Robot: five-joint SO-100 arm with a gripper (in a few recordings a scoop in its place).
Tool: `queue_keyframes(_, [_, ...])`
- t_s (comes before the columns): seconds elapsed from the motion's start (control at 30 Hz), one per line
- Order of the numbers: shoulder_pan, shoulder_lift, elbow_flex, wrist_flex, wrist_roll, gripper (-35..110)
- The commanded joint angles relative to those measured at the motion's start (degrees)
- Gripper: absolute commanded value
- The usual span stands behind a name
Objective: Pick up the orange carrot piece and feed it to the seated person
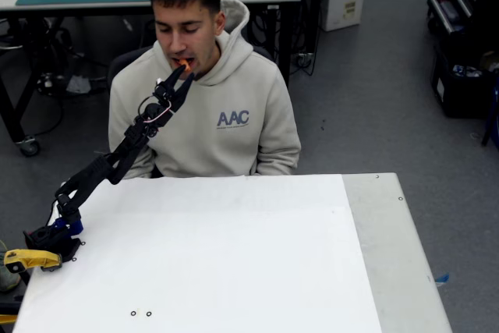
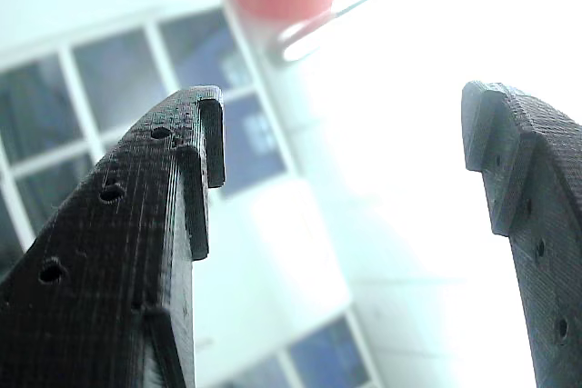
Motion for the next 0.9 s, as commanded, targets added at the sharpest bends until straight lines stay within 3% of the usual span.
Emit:
queue_keyframes(0.0, [2.1,2.7,-4.4,-0.2,-0.2,20])
queue_keyframes(0.23, [2.1,2.7,-4.1,-0.2,-0.2,17])
queue_keyframes(0.47, [2.6,3.6,3.9,-0.9,-0.2,-4])
queue_keyframes(0.87, [4.5,12.7,21.9,-0.7,-0.1,-2])
